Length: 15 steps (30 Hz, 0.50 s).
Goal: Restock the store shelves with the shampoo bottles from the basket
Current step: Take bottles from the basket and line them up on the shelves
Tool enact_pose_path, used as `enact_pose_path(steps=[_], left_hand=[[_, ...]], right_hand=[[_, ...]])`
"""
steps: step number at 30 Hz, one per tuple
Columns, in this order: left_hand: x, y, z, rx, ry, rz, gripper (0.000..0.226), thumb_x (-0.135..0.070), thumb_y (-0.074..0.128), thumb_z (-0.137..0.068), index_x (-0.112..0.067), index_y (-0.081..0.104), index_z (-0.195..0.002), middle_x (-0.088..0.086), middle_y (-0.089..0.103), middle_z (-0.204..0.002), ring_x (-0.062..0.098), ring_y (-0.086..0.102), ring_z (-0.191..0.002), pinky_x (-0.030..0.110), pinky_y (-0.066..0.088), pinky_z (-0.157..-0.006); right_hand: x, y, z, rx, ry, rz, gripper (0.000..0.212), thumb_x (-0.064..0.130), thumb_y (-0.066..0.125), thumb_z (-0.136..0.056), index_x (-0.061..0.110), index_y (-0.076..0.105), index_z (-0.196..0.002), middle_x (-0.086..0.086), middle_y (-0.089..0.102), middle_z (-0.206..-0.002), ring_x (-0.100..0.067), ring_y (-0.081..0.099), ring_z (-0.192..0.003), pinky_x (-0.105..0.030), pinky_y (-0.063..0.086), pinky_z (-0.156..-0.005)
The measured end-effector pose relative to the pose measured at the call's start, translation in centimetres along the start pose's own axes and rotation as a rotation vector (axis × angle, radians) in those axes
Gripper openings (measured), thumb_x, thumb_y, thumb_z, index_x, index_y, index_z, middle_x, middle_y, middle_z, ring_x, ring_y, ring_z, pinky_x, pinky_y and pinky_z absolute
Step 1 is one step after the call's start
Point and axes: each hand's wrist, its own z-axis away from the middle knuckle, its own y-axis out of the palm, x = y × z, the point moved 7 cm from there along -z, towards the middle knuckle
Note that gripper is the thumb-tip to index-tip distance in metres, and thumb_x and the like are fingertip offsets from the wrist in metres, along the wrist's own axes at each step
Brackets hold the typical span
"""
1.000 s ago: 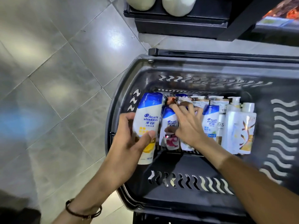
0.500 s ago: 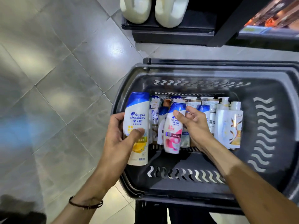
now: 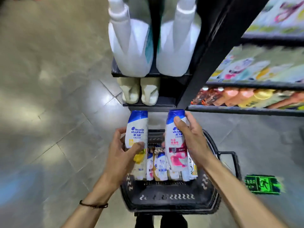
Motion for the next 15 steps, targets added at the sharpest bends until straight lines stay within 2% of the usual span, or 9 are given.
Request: enact_pose_path(steps=[2, 3, 5, 8, 9, 10, 12, 13, 15], left_hand=[[-6.0, 1.0, 1.4, 0.055, 0.07, -0.008, 0.044, -0.011, 0.078, -0.078, -0.02, 0.054, -0.113, 0.008, 0.077, -0.093, 0.018, 0.073, -0.07, 0.027, 0.056, -0.055], [-9.2, 1.4, 2.1, 0.067, 0.11, -0.011, 0.042, -0.006, 0.078, -0.081, -0.019, 0.053, -0.112, 0.007, 0.076, -0.089, 0.017, 0.072, -0.066, 0.026, 0.054, -0.051], [-15.6, 2.4, 4.0, 0.087, 0.19, 0.013, 0.041, -0.003, 0.076, -0.079, -0.016, 0.051, -0.109, 0.004, 0.074, -0.078, 0.014, 0.066, -0.055, 0.023, 0.049, -0.042], [-25.2, 3.9, 7.2, 0.122, 0.289, 0.13, 0.045, -0.012, 0.069, -0.068, -0.012, 0.049, -0.108, 0.003, 0.072, -0.077, 0.016, 0.064, -0.056, 0.027, 0.051, -0.046], [-28.3, 4.4, 8.5, 0.142, 0.336, 0.151, 0.046, -0.015, 0.07, -0.067, -0.011, 0.05, -0.108, 0.001, 0.072, -0.078, 0.015, 0.065, -0.057, 0.027, 0.052, -0.048], [-31.4, 5.0, 9.9, 0.166, 0.384, 0.178, 0.048, -0.02, 0.074, -0.067, -0.011, 0.05, -0.108, 0.0, 0.072, -0.08, 0.015, 0.066, -0.059, 0.028, 0.054, -0.05], [-37.1, 6.2, 12.6, 0.208, 0.453, 0.235, 0.056, -0.033, 0.079, -0.067, -0.01, 0.05, -0.109, 0.004, 0.073, -0.084, 0.019, 0.068, -0.062, 0.032, 0.056, -0.053], [-39.7, 6.7, 13.9, 0.216, 0.483, 0.254, 0.057, -0.037, 0.08, -0.068, -0.01, 0.052, -0.108, 0.007, 0.073, -0.084, 0.02, 0.067, -0.062, 0.034, 0.056, -0.052], [-44.4, 7.7, 16.6, 0.233, 0.555, 0.28, 0.047, -0.036, 0.08, -0.074, -0.01, 0.056, -0.106, 0.012, 0.07, -0.08, 0.022, 0.065, -0.057, 0.034, 0.054, -0.049]], right_hand=[[7.6, 0.4, 1.7, -0.016, -0.137, -0.022, 0.029, 0.046, 0.064, -0.096, 0.023, 0.06, -0.113, -0.012, 0.068, -0.083, -0.026, 0.065, -0.07, -0.039, 0.057, -0.064], [11.4, 0.8, 2.7, -0.019, -0.183, -0.055, 0.023, 0.04, 0.063, -0.098, 0.02, 0.06, -0.109, -0.011, 0.064, -0.079, -0.026, 0.063, -0.066, -0.039, 0.056, -0.061], [18.5, 1.7, 4.9, 0.009, -0.232, -0.139, 0.02, 0.034, 0.062, -0.098, 0.017, 0.059, -0.107, -0.014, 0.061, -0.073, -0.029, 0.062, -0.06, -0.047, 0.059, -0.057], [28.5, 2.7, 8.6, 0.016, -0.312, -0.191, 0.016, 0.036, 0.063, -0.096, 0.021, 0.061, -0.101, -0.022, 0.058, -0.075, -0.038, 0.061, -0.067, -0.071, 0.054, -0.062], [31.7, 2.9, 10.1, 0.002, -0.353, -0.183, 0.015, 0.037, 0.063, -0.096, 0.022, 0.062, -0.094, -0.021, 0.057, -0.074, -0.038, 0.059, -0.068, -0.074, 0.051, -0.063], [34.8, 3.0, 11.6, -0.019, -0.397, -0.17, 0.017, 0.037, 0.062, -0.097, 0.024, 0.063, -0.086, -0.016, 0.058, -0.071, -0.033, 0.059, -0.065, -0.068, 0.053, -0.061], [40.6, 2.9, 14.4, -0.064, -0.488, -0.148, 0.029, 0.032, 0.059, -0.102, 0.028, 0.06, -0.073, -0.001, 0.06, -0.06, -0.019, 0.06, -0.05, -0.034, 0.055, -0.051], [43.3, 2.8, 15.8, -0.086, -0.526, -0.137, 0.032, 0.031, 0.059, -0.102, 0.026, 0.057, -0.071, 0.003, 0.059, -0.056, -0.012, 0.058, -0.045, -0.023, 0.05, -0.046], [48.1, 2.5, 18.7, -0.134, -0.585, -0.095, 0.033, 0.037, 0.063, -0.099, 0.024, 0.052, -0.07, -0.001, 0.053, -0.058, -0.017, 0.056, -0.047, -0.025, 0.049, -0.046]])
